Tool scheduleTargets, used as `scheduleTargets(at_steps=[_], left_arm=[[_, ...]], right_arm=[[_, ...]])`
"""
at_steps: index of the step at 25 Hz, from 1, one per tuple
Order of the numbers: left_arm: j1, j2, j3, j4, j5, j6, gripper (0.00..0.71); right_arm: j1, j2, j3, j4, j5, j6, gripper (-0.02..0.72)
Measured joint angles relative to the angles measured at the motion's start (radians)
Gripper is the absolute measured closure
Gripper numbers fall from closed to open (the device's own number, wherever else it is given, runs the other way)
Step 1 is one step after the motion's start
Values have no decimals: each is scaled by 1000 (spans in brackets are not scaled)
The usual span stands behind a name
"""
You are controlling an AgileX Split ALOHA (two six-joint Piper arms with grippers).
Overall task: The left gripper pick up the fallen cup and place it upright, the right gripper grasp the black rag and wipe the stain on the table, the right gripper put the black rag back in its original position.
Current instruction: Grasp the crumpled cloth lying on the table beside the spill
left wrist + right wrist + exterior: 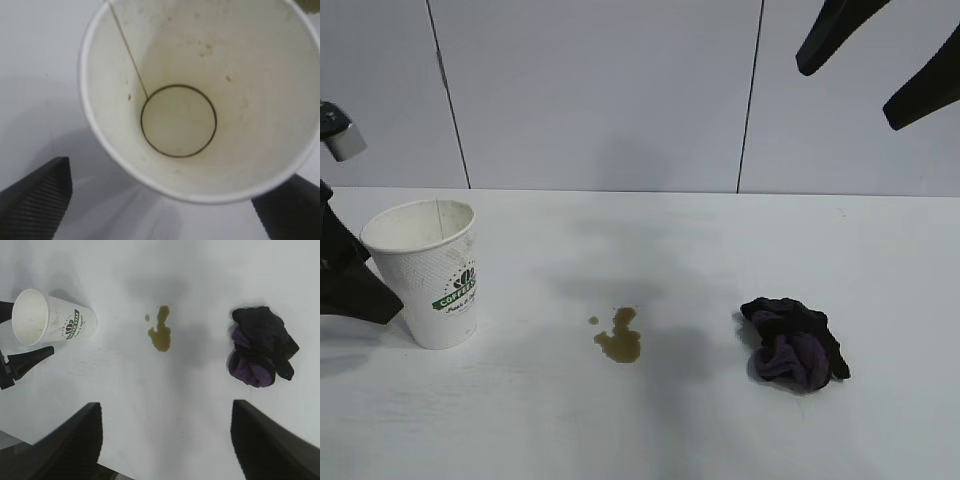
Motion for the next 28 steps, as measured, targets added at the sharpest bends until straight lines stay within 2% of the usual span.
scheduleTargets(at_steps=[3, 5, 7, 10, 12, 19, 28], left_arm=[[4, -78, 1, 198, -42, -272, 21], [23, -157, 1, 305, -69, -459, 21], [54, -243, -7, 385, -96, -640, 21], [117, -394, -27, 430, -142, -782, 21], [144, -502, -44, 437, -170, -813, 21], [148, -838, -58, 321, -143, -823, 21], [148, -1413, -64, 235, 93, -827, 21]], right_arm=[[0, 0, 0, 0, -1, 0, 209], [0, 0, 0, 0, -1, 0, 209], [0, 0, 0, 0, -1, 0, 209], [0, 0, 0, 0, -1, 0, 209], [0, 0, 0, 0, -1, 0, 209], [0, 0, 0, 0, -1, 0, 209], [0, 0, 0, 1, -1, 0, 209]])
